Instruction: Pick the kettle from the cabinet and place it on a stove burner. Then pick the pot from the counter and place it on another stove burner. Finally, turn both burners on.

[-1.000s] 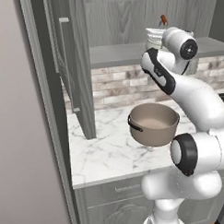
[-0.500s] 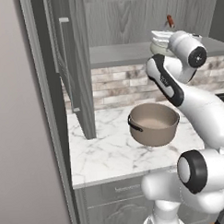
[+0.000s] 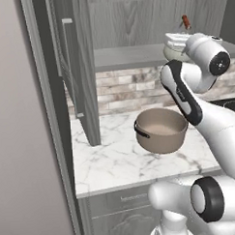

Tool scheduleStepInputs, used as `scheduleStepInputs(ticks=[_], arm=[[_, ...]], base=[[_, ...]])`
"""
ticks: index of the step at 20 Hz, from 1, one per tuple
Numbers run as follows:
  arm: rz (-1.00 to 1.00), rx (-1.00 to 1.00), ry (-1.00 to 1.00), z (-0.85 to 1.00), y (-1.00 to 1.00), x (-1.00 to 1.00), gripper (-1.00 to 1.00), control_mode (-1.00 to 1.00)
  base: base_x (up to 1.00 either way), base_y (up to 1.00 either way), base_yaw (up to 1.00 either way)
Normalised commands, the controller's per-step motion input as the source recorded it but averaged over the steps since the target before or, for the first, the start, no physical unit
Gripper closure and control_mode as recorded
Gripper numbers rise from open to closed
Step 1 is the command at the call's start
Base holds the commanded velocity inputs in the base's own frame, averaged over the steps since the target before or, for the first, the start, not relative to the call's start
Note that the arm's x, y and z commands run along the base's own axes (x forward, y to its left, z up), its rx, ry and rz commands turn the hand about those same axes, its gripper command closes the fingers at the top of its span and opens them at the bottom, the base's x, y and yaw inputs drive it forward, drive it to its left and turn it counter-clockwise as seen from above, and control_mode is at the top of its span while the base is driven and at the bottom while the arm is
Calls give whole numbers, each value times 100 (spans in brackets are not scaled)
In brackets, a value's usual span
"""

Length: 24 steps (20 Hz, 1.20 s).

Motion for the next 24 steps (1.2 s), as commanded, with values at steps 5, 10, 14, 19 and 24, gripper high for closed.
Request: scheduleStepInputs(ticks=[5,10,14,19,24], arm=[[0,-1,0,0,0,-44,100,-100],[0,-3,0,0,0,-46,100,-100],[0,-1,0,0,0,-48,100,-100],[0,-1,0,0,0,-43,100,-100],[0,0,0,0,0,-41,100,-100]], base=[[0,0,0],[0,0,0],[0,0,0],[0,0,0],[0,0,0]])
